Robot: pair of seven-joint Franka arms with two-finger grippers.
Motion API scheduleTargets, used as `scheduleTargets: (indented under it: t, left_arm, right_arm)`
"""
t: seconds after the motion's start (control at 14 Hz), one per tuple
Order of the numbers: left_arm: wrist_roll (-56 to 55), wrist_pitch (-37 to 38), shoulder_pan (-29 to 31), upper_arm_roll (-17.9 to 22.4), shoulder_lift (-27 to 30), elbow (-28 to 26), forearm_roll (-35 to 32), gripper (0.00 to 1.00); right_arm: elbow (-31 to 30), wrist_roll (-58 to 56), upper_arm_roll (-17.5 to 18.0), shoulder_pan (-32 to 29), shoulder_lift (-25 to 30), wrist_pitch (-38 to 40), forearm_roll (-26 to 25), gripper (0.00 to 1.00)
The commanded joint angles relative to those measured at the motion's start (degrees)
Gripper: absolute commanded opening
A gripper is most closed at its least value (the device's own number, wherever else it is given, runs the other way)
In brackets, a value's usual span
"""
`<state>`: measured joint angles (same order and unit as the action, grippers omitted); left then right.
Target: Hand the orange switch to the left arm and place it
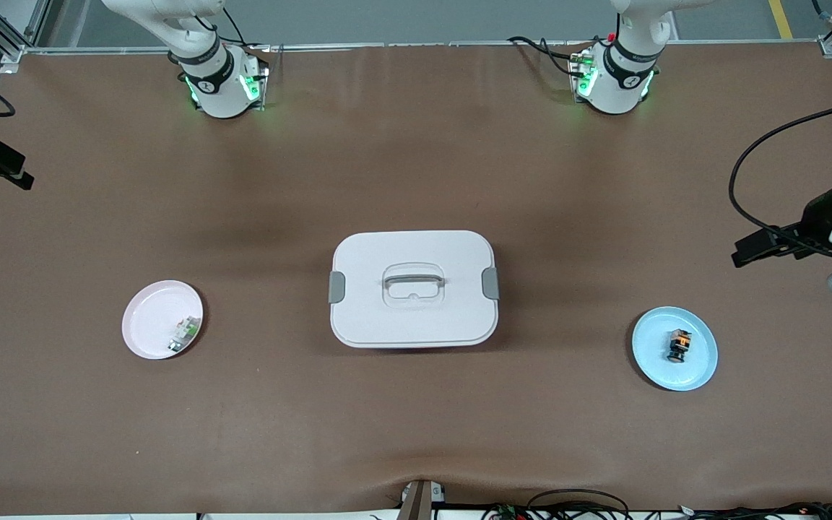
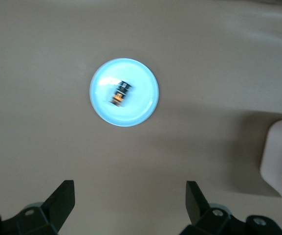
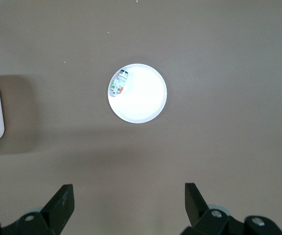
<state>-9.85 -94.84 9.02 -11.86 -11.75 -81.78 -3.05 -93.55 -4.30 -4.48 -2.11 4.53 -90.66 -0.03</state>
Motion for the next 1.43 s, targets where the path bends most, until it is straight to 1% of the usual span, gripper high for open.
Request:
scheduleTargets:
  t: [0.0,0.21,0.36,0.43,0.5,0.72,0.86,0.93,1.07,1.29,1.36]
  left_arm:
    - [1.2,3.1,-0.1,-1.0,0.8,2.1,-4.1,1.00]
    - [1.5,3.9,-0.2,-0.9,4.6,2.0,-3.5,1.00]
    - [1.8,6.2,-1.3,-0.5,7.2,0.8,-3.5,1.00]
    - [1.7,7.1,-3.6,0.8,8.7,-1.0,-3.6,1.00]
    - [1.7,7.1,-5.1,3.3,10.8,-2.9,-3.5,1.00]
    - [1.8,7.0,-6.0,4.5,16.0,-9.3,-3.0,1.00]
    - [1.8,5.3,-8.0,6.8,19.9,-14.1,-2.9,1.00]
    - [1.7,4.9,-8.1,7.0,20.8,-15.5,-1.9,1.00]
    - [1.7,5.8,-8.0,7.7,21.3,-15.4,1.0,1.00]
    - [1.9,8.7,-8.8,7.7,22.3,-14.6,1.0,1.00]
    - [2.0,10.1,-10.0,8.4,21.8,-13.2,1.0,1.00]
  right_arm:
    - [1.5,-0.6,0.3,-0.4,-0.7,1.0,-0.9,1.00]
    - [1.5,-0.5,0.3,-0.4,-0.7,1.0,-0.9,1.00]
    - [1.5,-0.5,0.3,-0.6,-0.7,1.0,-0.9,1.00]
    - [1.5,-0.5,0.3,-0.6,-0.7,1.0,-0.9,1.00]
    - [1.5,-0.5,0.3,-0.6,-0.7,1.0,-0.9,1.00]
    - [1.5,-0.5,0.3,-0.6,-0.7,1.0,-0.9,1.00]
    - [1.5,-0.5,0.4,-0.5,-0.7,1.0,-0.9,1.00]
    - [1.5,-0.5,0.3,-0.5,-0.7,1.0,-0.9,1.00]
    - [1.5,-0.5,0.4,-0.6,-0.7,1.0,-0.9,1.00]
    - [1.5,-0.4,0.3,-0.6,-0.7,1.0,-0.9,1.00]
    - [1.5,-0.4,0.4,-0.6,-0.7,1.0,-0.9,1.00]
